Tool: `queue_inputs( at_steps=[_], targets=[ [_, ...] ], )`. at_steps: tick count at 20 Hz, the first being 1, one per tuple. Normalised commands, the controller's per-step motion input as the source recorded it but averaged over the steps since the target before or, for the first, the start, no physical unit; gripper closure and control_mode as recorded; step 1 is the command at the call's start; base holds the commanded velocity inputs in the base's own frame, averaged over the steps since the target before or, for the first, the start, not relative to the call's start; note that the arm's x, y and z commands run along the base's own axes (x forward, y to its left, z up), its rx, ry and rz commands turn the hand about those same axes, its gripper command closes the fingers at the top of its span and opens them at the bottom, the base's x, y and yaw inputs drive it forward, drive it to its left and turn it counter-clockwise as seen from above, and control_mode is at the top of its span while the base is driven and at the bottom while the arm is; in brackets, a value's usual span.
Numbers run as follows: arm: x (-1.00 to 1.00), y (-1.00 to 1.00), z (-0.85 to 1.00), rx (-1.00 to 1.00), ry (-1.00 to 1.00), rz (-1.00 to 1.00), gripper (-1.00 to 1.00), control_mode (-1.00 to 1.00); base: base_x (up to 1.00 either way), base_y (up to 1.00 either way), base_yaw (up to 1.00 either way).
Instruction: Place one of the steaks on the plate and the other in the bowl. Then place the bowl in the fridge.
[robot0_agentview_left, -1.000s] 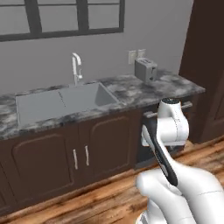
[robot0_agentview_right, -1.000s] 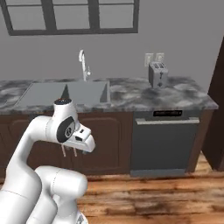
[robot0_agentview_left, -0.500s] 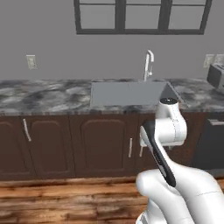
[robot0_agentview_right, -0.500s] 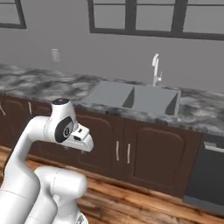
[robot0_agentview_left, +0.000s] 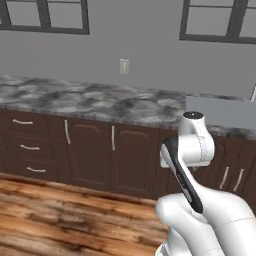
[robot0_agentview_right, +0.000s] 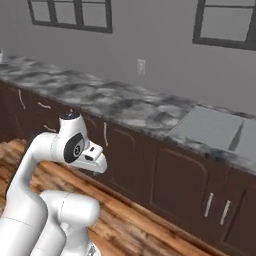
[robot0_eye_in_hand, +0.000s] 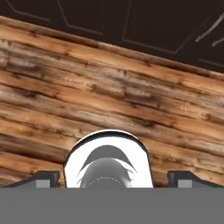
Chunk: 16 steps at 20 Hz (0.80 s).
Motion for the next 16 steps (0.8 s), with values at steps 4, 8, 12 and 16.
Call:
queue_inputs(
  at_steps=[4, 8, 12, 16],
  targets=[
    [0.00, 0.00, 0.00, 0.00, 0.00, 0.00, -1.00, 1.00, 0.44, 0.88, 0.59],
    [0.00, 0.00, 0.00, 0.00, 0.00, 0.00, -1.00, 1.00, 0.23, 0.42, 0.77],
    [0.00, 0.00, 0.00, 0.00, 0.00, 0.00, -1.00, 1.00, 0.38, 0.48, 0.72],
    [0.00, 0.00, 0.00, 0.00, 0.00, 0.00, -1.00, 1.00, 0.67, 0.65, 0.57]
  ],
)
